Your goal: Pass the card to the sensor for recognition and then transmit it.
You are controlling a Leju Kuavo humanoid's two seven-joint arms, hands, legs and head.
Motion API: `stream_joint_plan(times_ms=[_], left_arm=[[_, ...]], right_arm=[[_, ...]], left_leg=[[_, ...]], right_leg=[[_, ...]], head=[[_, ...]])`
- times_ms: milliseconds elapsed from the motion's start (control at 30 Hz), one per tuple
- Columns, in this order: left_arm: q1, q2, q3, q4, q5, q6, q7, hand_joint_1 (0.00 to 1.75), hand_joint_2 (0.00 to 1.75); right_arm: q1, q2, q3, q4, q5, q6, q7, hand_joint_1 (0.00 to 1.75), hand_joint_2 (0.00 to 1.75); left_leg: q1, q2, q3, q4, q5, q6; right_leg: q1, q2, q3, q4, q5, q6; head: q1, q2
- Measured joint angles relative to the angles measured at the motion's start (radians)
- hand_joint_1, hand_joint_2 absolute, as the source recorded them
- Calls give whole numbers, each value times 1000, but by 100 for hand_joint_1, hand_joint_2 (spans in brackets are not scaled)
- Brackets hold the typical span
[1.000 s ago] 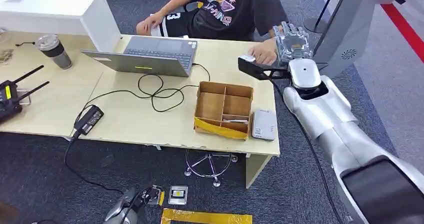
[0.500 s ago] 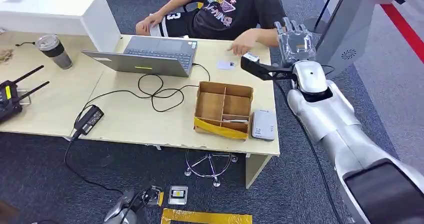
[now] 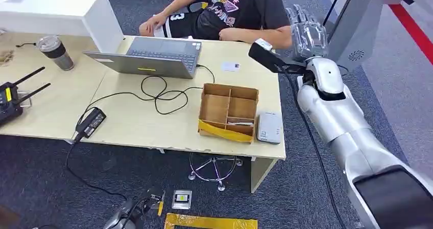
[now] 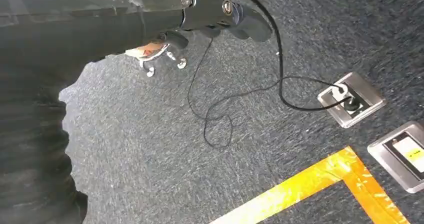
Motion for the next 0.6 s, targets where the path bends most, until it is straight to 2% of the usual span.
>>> stream_joint_plan(times_ms=[200,433,600], left_arm=[[26,16,1,0,14,8,-4,0,175],[61,31,2,0,14,11,-10,0,175],[78,39,2,0,7,21,-10,0,175]], right_arm=[[72,-25,-43,-136,-132,40,-16,0,175],[232,-99,-81,-445,-271,106,61,0,175],[379,-136,-110,-710,-375,194,130,0,175]], left_leg=[[0,0,0,0,0,0],[0,0,0,0,0,0],[0,0,0,0,-1,0]], right_leg=[[0,0,0,0,0,0],[0,0,0,0,0,0],[0,0,0,0,0,0]], head=[[0,0],[0,0],[0,0]])
